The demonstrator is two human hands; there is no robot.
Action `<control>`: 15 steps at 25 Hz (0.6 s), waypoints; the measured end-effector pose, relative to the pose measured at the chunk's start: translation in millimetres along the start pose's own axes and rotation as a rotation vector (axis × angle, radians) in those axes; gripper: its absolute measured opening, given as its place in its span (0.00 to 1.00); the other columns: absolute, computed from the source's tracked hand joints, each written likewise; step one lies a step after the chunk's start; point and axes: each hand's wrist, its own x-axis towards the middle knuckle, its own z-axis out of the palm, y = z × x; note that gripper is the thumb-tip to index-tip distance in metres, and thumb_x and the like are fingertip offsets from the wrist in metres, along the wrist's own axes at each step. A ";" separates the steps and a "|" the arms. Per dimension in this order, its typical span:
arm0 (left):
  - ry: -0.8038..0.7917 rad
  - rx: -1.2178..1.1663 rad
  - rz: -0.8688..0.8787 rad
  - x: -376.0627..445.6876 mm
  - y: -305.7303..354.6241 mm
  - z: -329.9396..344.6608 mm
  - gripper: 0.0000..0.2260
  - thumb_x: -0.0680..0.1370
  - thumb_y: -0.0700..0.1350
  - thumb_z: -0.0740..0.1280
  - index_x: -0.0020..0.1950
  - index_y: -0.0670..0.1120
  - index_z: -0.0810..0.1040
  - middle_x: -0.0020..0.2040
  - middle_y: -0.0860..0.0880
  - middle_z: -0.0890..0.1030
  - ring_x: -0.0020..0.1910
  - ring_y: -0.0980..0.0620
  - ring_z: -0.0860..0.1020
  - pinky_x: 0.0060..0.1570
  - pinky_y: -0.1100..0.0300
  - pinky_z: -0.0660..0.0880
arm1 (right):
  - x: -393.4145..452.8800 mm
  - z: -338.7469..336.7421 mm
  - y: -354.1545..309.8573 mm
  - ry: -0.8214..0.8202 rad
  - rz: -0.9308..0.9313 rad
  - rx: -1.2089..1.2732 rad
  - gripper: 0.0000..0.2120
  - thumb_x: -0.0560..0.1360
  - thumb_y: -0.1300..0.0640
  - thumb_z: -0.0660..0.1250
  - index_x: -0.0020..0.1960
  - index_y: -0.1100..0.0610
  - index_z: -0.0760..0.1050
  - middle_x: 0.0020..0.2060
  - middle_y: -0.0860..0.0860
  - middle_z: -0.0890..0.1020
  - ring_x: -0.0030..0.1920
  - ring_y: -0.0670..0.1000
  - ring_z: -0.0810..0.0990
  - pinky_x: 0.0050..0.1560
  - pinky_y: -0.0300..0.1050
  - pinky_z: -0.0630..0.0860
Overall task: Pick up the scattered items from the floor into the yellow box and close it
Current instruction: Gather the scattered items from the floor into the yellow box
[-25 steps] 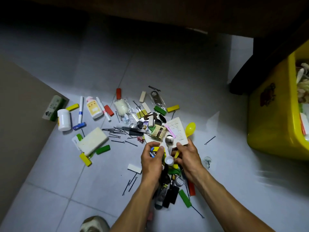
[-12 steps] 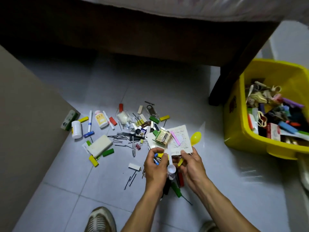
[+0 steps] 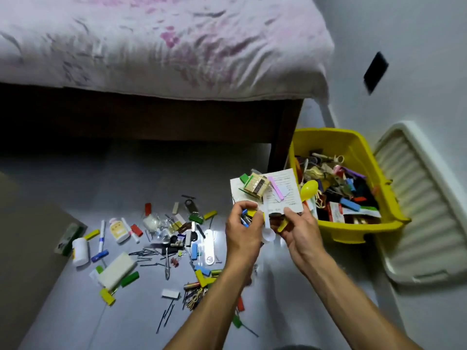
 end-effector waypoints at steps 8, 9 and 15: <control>-0.429 0.172 0.148 66.6 42.5 160.0 0.05 0.78 0.44 0.68 0.53 0.49 0.76 0.50 0.48 0.79 0.51 0.46 0.79 0.53 0.44 0.79 | 76.9 -81.1 -113.1 0.278 -0.272 0.144 0.15 0.79 0.66 0.60 0.64 0.55 0.74 0.51 0.53 0.85 0.46 0.52 0.85 0.43 0.50 0.81; -0.564 0.267 0.160 78.7 34.1 169.5 0.08 0.79 0.47 0.68 0.57 0.49 0.75 0.54 0.45 0.78 0.55 0.43 0.78 0.55 0.42 0.78 | 85.6 -93.3 -114.9 0.322 -0.246 0.116 0.14 0.79 0.66 0.60 0.62 0.56 0.74 0.50 0.53 0.84 0.44 0.52 0.85 0.41 0.50 0.81; -0.608 1.354 0.560 114.8 -37.6 149.0 0.28 0.79 0.57 0.63 0.77 0.53 0.59 0.77 0.44 0.61 0.75 0.42 0.59 0.71 0.42 0.61 | 122.9 -152.3 -84.3 0.504 -0.025 -1.093 0.15 0.76 0.54 0.66 0.60 0.61 0.78 0.54 0.59 0.83 0.52 0.61 0.81 0.50 0.51 0.77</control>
